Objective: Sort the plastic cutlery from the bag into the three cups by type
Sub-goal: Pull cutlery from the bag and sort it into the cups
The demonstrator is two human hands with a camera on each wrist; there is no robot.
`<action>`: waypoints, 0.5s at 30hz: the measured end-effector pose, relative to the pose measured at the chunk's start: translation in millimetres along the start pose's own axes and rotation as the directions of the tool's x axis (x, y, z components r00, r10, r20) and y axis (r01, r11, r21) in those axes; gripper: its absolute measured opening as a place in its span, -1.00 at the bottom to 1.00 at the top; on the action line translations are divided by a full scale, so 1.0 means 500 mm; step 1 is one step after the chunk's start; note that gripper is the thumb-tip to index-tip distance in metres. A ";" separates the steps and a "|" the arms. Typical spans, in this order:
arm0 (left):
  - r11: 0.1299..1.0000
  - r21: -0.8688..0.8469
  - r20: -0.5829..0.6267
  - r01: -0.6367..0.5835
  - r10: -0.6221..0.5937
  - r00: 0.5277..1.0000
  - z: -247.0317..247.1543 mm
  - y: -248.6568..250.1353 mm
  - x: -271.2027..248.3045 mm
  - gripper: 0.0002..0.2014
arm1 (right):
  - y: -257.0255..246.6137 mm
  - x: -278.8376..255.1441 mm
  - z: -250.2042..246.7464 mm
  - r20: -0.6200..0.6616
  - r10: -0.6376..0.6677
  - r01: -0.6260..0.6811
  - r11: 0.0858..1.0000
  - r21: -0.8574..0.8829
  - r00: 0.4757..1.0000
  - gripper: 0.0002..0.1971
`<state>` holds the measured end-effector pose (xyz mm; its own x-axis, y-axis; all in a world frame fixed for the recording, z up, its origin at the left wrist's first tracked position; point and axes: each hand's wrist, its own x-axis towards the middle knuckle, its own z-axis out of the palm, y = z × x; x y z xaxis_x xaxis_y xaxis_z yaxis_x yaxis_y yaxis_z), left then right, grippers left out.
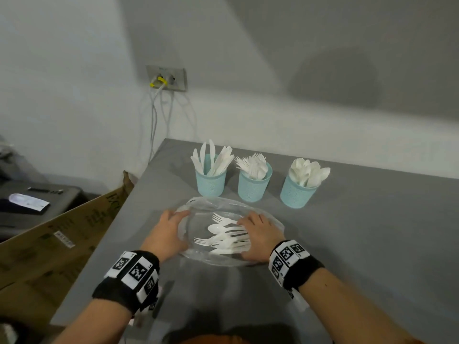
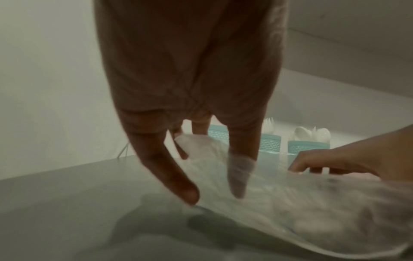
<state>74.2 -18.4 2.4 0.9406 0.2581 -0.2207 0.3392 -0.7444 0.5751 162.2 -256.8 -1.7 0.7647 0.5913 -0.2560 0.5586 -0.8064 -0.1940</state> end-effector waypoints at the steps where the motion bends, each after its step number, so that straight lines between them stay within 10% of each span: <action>1: 1.000 -0.010 0.002 -0.022 0.022 1.000 0.002 0.001 -0.001 -0.19 | -0.001 0.003 0.003 -0.003 -0.008 0.008 1.000 -0.005 1.000 -0.16; 15: 0.985 -0.150 -0.062 -0.080 0.072 0.995 0.000 0.005 -0.019 -0.11 | -0.043 0.024 0.009 0.014 -0.019 0.021 0.987 -0.159 1.000 -0.31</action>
<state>66.1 -22.8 5.7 0.9616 0.2417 -0.1296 0.2611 -0.6619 0.7026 157.9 -232.4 -4.8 0.7497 0.6064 -0.2652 0.6183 -0.7846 -0.0460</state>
